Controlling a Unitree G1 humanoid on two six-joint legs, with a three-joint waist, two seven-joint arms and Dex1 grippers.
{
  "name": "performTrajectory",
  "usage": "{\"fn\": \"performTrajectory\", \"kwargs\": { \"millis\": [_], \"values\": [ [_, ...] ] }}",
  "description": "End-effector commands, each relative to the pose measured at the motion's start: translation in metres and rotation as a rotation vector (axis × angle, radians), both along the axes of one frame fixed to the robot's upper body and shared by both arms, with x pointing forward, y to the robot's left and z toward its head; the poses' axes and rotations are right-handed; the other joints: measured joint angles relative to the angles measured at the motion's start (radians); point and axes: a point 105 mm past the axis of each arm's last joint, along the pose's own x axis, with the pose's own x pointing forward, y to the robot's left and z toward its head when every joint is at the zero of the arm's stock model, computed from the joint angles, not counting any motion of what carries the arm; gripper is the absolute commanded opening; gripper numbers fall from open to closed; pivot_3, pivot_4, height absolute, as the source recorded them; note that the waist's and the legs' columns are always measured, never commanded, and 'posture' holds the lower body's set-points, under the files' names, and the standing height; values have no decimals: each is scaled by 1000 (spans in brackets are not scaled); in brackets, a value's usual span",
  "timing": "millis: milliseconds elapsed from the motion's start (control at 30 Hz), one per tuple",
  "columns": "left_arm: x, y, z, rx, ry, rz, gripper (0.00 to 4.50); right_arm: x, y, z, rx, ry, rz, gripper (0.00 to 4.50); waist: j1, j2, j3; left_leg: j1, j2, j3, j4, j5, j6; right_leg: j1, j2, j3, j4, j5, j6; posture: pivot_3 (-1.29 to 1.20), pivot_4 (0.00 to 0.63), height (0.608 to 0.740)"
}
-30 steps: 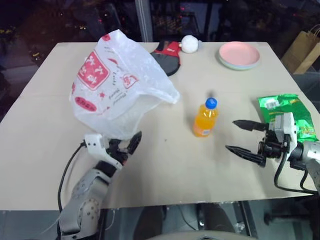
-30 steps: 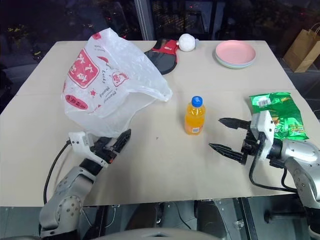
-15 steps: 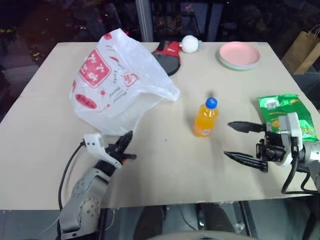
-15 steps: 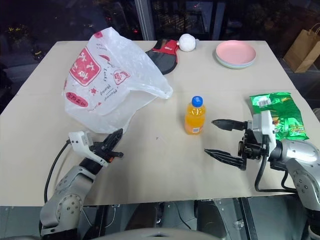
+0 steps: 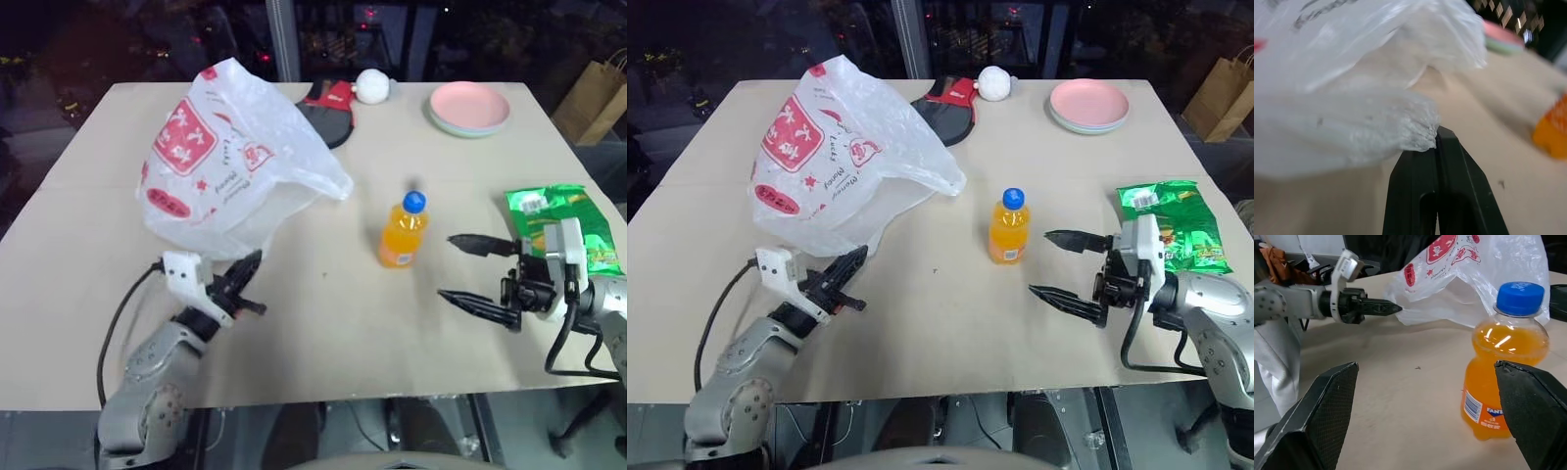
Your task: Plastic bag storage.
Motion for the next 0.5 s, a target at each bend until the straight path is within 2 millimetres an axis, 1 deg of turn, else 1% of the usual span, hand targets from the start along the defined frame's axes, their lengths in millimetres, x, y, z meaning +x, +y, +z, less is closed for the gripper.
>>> {"fn": "performTrajectory", "kwargs": {
  "millis": [33,133,200,300,367,433,500],
  "values": [
    [-2,-27,55,99,-201,-145,68,6,1,8,-6,-64,-17,4500,1,0,0,0,0,0,0,0,0,0,0,0,0,0,0,0,150,740],
    [-4,-39,78,93,-252,-226,68,24,-1,7,-23,-72,-113,4500,0,0,0,-1,0,-2,1,0,0,0,0,-2,0,0,0,0,150,740],
    [-7,-43,87,85,-261,-266,68,33,-1,5,-35,-61,-173,4500,-4,0,0,-1,0,-1,1,0,0,0,0,-1,0,0,0,0,150,740],
    [-15,-44,100,112,-272,-329,68,39,-2,3,-59,-72,-217,4500,-4,0,0,-1,0,-2,0,0,0,0,0,-1,1,0,0,0,150,740],
    [-15,-36,106,117,-269,-329,68,44,-6,0,-64,-55,-251,4500,-3,1,1,-1,0,-4,-1,0,0,-1,0,-3,1,0,0,0,150,740],
    [-14,-22,103,154,-247,-304,68,48,-6,-2,-74,-39,-276,4500,-3,1,1,-1,0,-4,-1,0,0,-1,0,-3,1,0,0,0,150,740],
    [-14,-13,96,189,-222,-285,68,51,-3,-3,-57,-14,-282,4500,-4,1,1,-1,0,-3,-1,0,0,-1,0,-2,0,0,0,0,150,740]
  ]
}}
